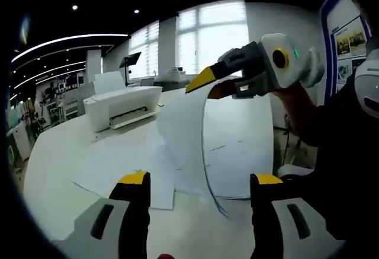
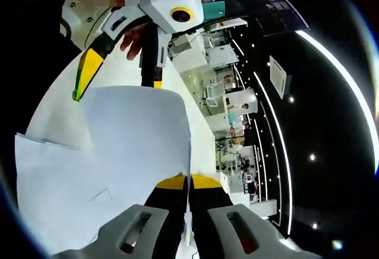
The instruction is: Organize the stack of printing papers by aligning and flattening the scattered papers on the table
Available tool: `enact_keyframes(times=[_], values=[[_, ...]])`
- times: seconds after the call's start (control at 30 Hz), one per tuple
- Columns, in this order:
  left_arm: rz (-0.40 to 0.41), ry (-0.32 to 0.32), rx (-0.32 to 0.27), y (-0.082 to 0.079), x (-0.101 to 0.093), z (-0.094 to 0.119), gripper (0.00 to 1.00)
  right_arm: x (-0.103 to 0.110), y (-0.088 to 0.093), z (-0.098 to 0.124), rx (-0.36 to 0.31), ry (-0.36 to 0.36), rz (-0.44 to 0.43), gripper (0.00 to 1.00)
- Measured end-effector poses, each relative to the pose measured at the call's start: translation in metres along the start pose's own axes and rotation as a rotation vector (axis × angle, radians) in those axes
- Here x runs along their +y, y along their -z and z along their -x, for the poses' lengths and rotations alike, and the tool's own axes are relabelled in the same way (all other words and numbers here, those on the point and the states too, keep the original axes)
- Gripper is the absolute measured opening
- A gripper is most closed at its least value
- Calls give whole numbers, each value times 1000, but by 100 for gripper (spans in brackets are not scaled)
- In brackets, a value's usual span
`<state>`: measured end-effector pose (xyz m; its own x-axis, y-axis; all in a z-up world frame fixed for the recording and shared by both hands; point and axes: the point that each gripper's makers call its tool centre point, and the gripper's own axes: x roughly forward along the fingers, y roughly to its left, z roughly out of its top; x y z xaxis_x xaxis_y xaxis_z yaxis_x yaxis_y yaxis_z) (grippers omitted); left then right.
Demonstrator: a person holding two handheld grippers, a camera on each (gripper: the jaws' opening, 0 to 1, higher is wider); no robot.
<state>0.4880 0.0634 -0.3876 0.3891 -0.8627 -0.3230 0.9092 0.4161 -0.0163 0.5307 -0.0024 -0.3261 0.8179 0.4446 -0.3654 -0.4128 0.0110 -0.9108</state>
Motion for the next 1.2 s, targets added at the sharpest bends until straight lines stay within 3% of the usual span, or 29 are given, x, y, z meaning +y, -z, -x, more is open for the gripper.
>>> enact_keyframes(times=[0.43,1.2], values=[[34,28,17,13,-4,-16,69,9,-4,-4,0,-16,0,0],[87,9,32,27,3,-33,59,10,-10,-4,-10,-11,-13,0]])
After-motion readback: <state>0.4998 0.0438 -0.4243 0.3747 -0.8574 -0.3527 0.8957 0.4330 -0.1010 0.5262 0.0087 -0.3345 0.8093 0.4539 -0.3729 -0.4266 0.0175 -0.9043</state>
